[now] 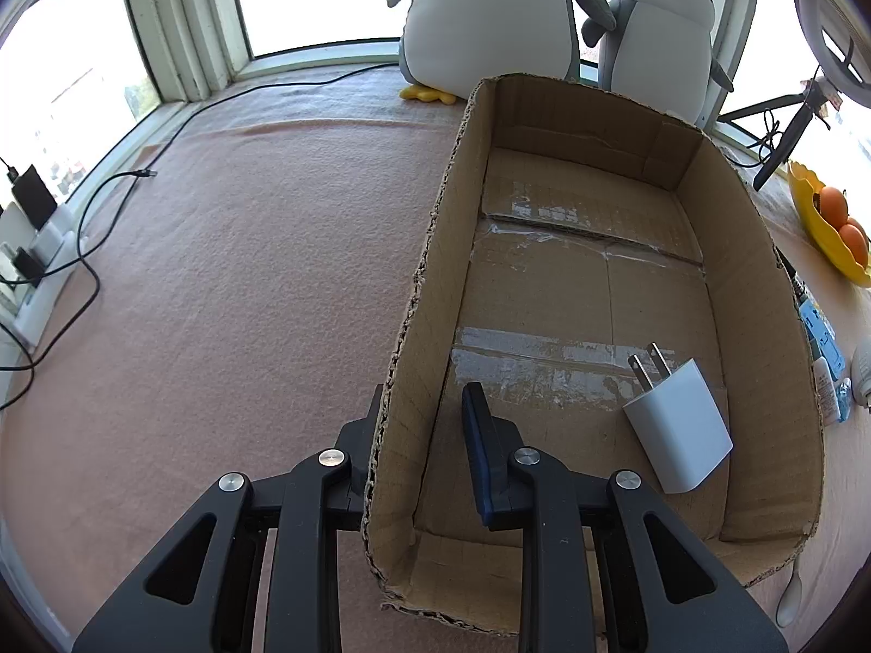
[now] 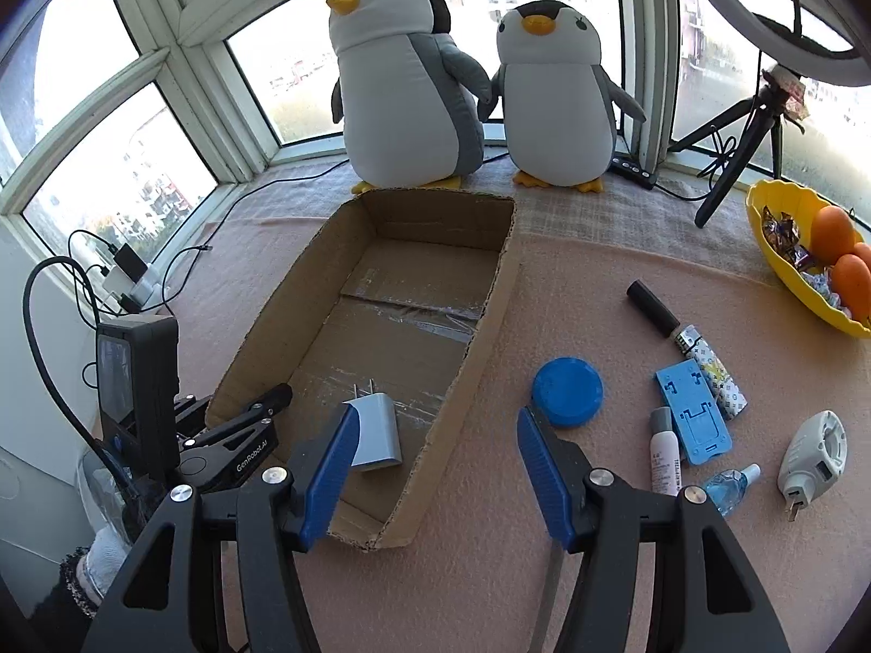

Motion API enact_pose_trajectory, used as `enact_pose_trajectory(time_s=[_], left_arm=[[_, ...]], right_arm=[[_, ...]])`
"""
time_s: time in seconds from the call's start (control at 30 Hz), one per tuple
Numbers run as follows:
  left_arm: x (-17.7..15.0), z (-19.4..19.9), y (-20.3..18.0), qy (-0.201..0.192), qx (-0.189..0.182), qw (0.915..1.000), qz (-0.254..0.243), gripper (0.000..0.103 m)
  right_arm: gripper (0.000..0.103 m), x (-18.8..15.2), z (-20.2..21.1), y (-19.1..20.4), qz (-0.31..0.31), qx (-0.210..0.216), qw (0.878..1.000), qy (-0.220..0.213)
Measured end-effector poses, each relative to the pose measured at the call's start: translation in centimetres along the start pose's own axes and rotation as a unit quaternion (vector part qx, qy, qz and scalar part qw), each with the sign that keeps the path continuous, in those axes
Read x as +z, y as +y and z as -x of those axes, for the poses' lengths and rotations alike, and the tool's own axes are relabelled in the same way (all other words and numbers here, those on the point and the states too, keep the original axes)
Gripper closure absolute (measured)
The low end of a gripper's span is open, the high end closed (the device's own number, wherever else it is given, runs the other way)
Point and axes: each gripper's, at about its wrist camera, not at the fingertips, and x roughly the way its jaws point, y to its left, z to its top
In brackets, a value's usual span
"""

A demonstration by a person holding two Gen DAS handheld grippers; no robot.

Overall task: Organize rigid objects
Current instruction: 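Carry the charger into the cardboard box and open the right gripper, then move the right gripper to the white plug-in device and grasp it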

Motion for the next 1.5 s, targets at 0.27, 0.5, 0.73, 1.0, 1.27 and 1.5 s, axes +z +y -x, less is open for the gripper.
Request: enact_pose_trajectory(time_s=[0.27,0.5,0.73,1.0,1.27,1.5], left_arm=[[0.0,0.0,-0.1,0.001,0.003,1.0000,-0.006,0.079],[0.0,0.0,-0.2,0.002,0.004,1.0000,-0.007,0.079],[0.0,0.0,-0.1,0.003,0.004,1.0000,-0.008,0.079],[0.0,0.0,-0.2,0.003,0.006,1.0000,-0.008,0.079],[0.0,0.0,-0.3,0.002,0.007,1.0000,-0.006,0.079],[0.0,0.0,-0.3,0.002,0.007,1.0000,-0.007,0.079]], right_arm=[[0.047,-0.8,4.4,-7.5,-0.068,-0.050,0.996,-0.026],[0.047,-1.1,7.7,-16.5,-0.154,-0.114,0.980,-0.043],[0.047,-2.2,7.1,-23.3,-0.212,-0.139,0.967,-0.023],[0.058,-3.6,4.5,-27.3,-0.278,-0.094,0.956,0.018],[0.067,-3.7,2.8,-29.0,-0.302,-0.069,0.950,0.040],[0.074,-3.6,1.8,-28.9,-0.295,-0.069,0.951,0.056]])
